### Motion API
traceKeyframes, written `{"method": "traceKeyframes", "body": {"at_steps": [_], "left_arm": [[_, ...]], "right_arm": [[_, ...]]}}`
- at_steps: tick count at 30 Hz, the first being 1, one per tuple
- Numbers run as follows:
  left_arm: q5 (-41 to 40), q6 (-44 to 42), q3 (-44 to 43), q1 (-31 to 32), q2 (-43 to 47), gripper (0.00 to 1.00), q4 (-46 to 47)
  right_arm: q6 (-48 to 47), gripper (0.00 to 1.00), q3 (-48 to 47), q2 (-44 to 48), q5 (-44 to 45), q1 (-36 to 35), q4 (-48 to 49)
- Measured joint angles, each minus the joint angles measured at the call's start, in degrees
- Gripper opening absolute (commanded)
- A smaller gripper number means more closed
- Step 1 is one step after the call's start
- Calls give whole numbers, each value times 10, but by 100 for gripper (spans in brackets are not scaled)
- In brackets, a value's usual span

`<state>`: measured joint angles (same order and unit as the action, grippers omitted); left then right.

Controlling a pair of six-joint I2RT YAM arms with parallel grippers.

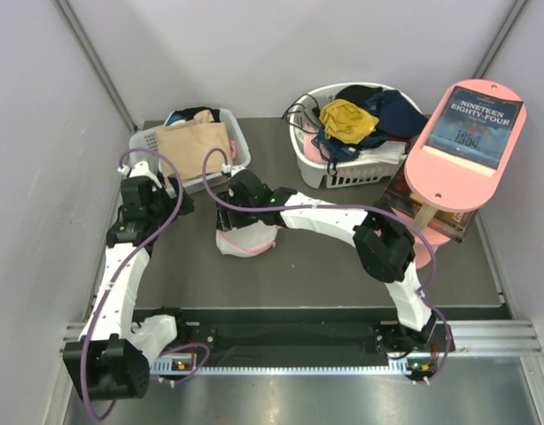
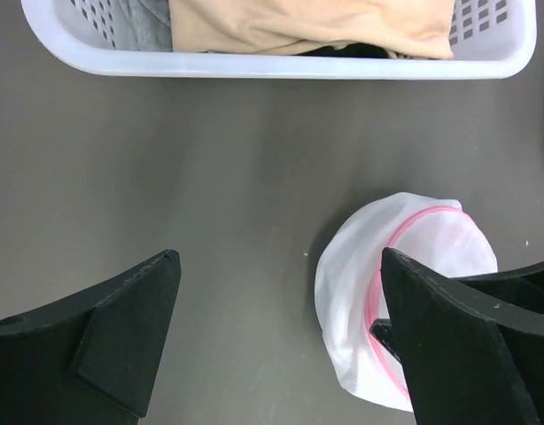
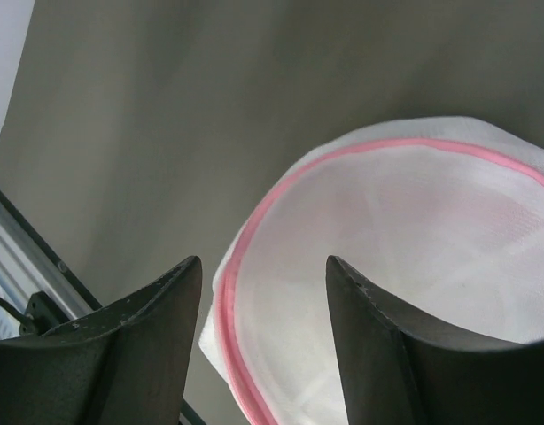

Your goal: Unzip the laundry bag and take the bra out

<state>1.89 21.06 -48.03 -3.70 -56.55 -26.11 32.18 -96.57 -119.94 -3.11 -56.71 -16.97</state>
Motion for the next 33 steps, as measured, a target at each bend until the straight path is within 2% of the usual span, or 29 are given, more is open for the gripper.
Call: {"method": "traceKeyframes", "body": {"at_steps": [12,17,18,19,26,27,33], "left_arm": [[-3,0,0,19,-10,99,-11],[-5,0,0,32,-11,99,-15],[-5,0,0,33,-11,99,-15],[-5,0,0,36,-11,99,-16],[-14,0,0,61,-11,99,-21],[-16,0,0,62,-11,99,-21],[-27,0,0,65,-11,99,-21]], "right_arm": [[5,54,-60,-57,49,-16,-27],[5,38,-60,-64,66,-24,-38],[6,30,-60,-64,68,-25,-39],[7,27,-63,-64,72,-26,-42],[9,9,-82,-69,91,-28,-56],[9,1,-82,-70,92,-28,-57],[8,0,-82,-70,84,-28,-58]]}}
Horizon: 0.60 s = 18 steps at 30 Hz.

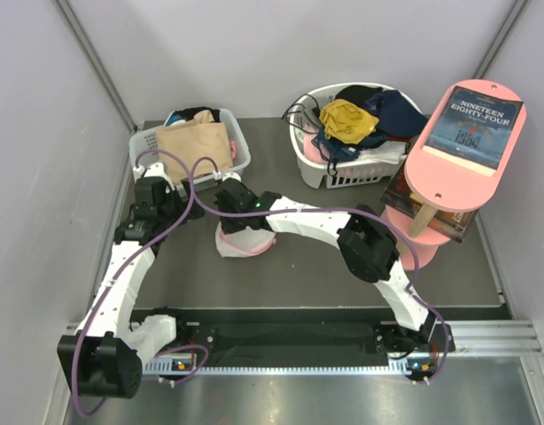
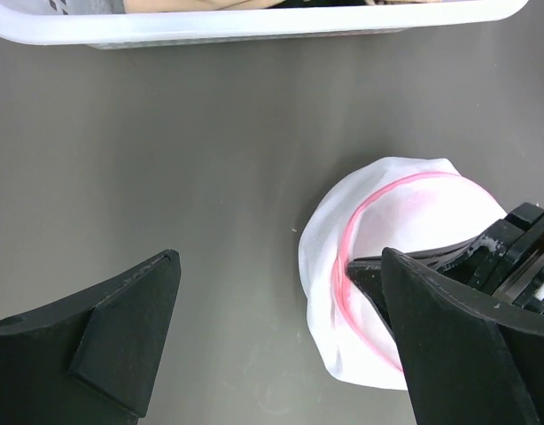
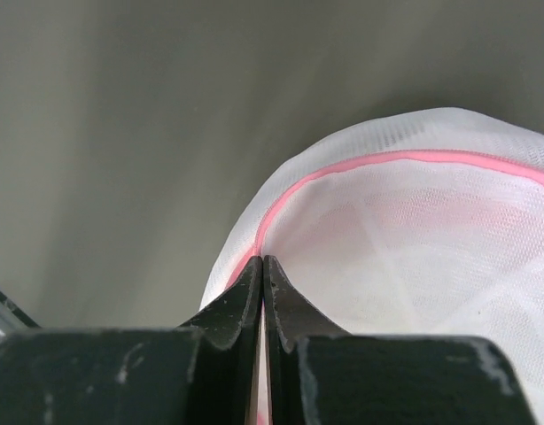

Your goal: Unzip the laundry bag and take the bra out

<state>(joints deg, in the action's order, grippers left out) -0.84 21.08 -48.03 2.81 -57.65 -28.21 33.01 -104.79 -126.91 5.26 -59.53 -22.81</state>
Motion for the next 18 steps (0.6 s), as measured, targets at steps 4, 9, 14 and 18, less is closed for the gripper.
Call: {"method": "traceKeyframes", "body": {"at_steps": [4,9,14,18], "left_arm": [[-3,0,0,0,0,99,0],[-7,0,0,0,0,99,0],[-17,0,0,0,0,99,0],[-19,0,0,0,0,99,0]], "right_arm": [[0,0,1,0,-17,0,4],[0,0,15,10,-31,0,19],[1,0,46,54,-36,0,28],[1,0,63,94,-36,0,38]]}}
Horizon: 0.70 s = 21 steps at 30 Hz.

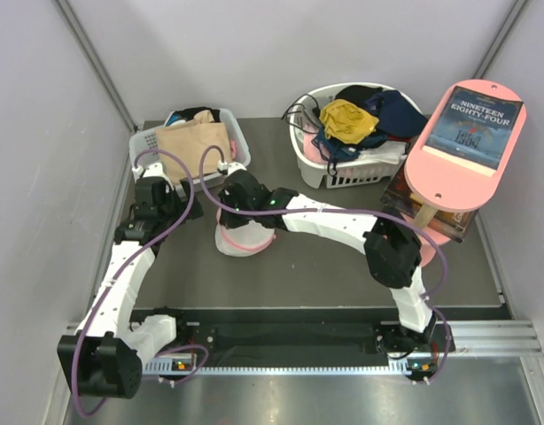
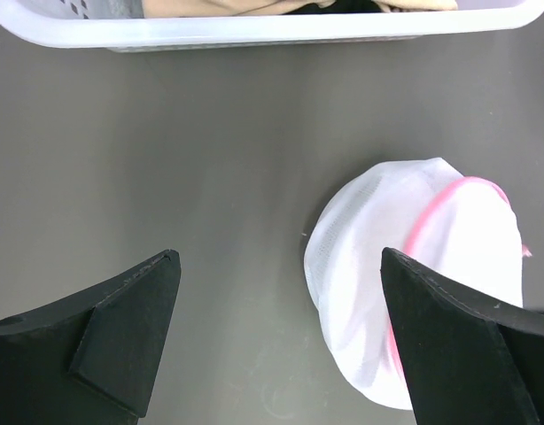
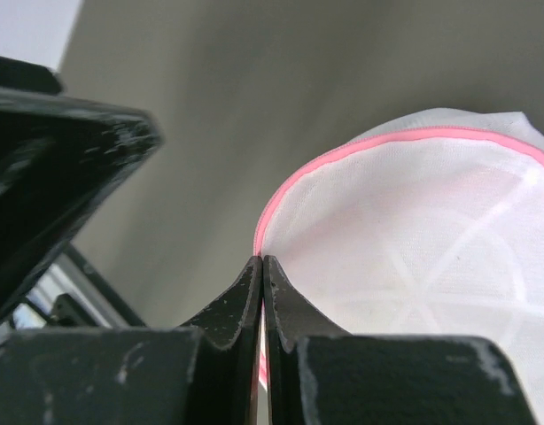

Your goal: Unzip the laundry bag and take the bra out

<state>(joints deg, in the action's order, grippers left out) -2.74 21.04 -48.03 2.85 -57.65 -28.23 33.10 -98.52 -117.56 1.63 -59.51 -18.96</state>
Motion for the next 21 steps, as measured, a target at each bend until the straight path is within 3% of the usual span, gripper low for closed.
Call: {"method": "traceKeyframes", "body": {"at_steps": [21], "left_arm": [[4,-9,0,0,0,99,0]], "right_arm": [[5,0,151,175,30,4,19]]}}
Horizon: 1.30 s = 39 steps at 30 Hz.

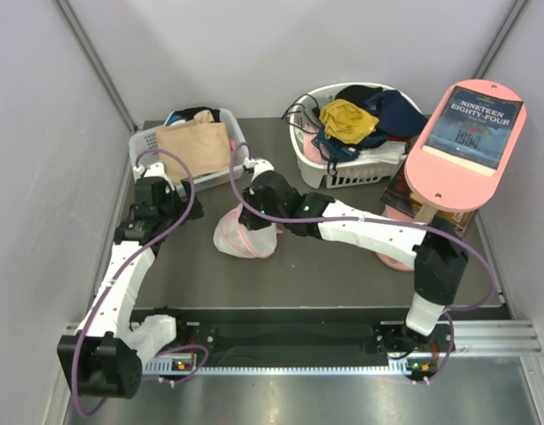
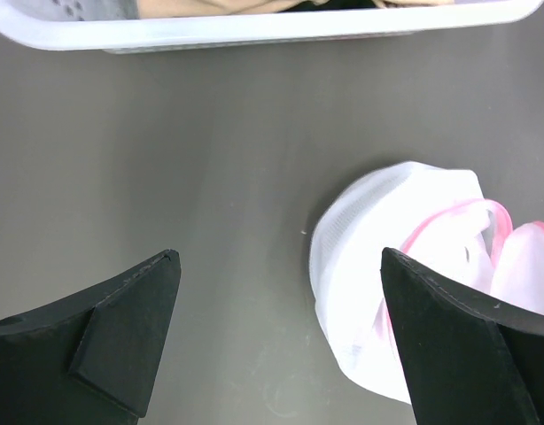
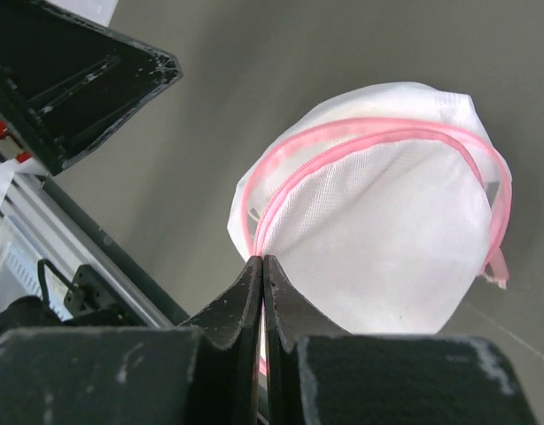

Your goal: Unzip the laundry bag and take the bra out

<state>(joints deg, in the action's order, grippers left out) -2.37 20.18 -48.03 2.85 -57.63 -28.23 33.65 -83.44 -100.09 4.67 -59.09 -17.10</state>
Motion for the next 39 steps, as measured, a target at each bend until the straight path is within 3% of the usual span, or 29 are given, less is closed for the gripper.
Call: {"method": "traceKeyframes", "body": {"at_steps": [14,34,36,39], "left_arm": [[180,-31,8,22,-41,96,27],[225,-51,8,58,-104,94,27],[225,-52,8,58,-104,94,27],[222,-52,8,58,-104,94,27]], "right_arm": [[15,0,131,142,56,2,10],[29,0,305,321,118,106,-61],[29,7,308,334,122,116,-71],[28,31,309,349,136,129,-89]]}}
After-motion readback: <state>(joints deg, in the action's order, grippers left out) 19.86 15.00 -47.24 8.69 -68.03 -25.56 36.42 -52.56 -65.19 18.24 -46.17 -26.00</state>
